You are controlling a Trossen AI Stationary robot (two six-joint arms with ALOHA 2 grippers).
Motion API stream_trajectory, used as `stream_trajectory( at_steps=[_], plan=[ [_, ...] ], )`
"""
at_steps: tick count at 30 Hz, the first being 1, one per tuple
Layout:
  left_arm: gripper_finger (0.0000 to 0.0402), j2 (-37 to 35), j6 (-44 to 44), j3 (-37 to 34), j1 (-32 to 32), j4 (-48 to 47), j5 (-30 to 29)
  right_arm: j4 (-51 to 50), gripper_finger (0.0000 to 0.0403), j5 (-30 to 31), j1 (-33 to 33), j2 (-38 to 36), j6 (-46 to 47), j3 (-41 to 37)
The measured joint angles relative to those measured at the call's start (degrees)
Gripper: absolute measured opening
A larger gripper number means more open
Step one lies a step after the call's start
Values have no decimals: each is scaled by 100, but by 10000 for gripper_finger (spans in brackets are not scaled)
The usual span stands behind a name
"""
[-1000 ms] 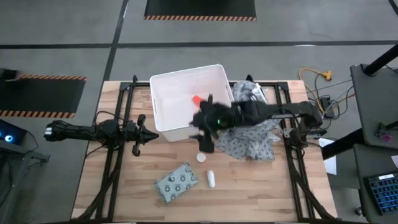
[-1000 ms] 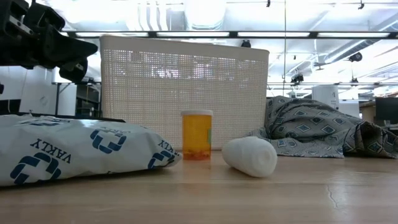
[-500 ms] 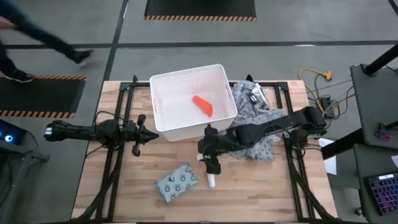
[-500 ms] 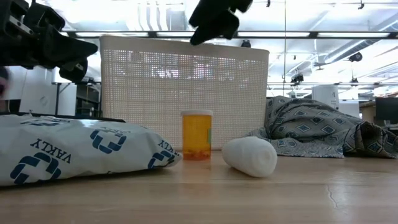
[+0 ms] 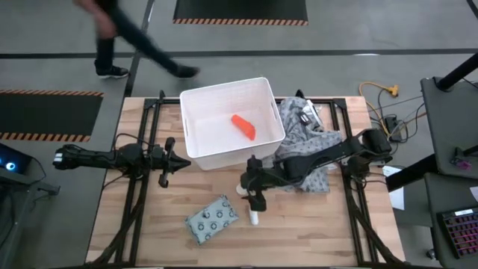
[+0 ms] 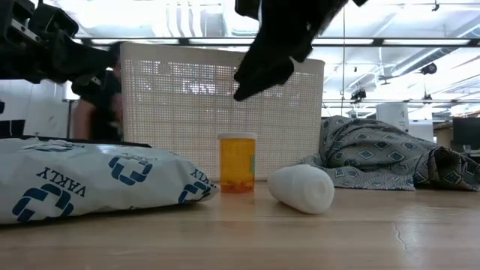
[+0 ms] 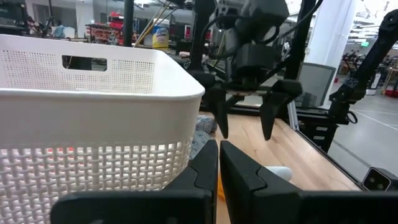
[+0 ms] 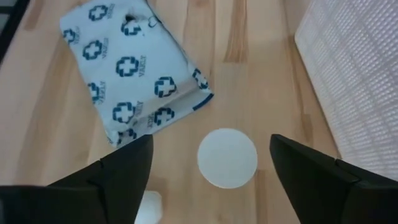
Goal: Pick & place medical supplies in basket/bin
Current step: Put the white medicine bottle into the white bin
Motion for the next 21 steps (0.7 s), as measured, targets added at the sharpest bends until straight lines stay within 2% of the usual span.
stream_trajectory(
  at_steps=[7,21],
  plan=[
    [0,0,-1,0,1,1,-2,938,320,139,-13,1,-386,-573],
    [0,0,1,0,-1,-1,-4,2598,320,280,-121,1,-510,-1548]
  ],
)
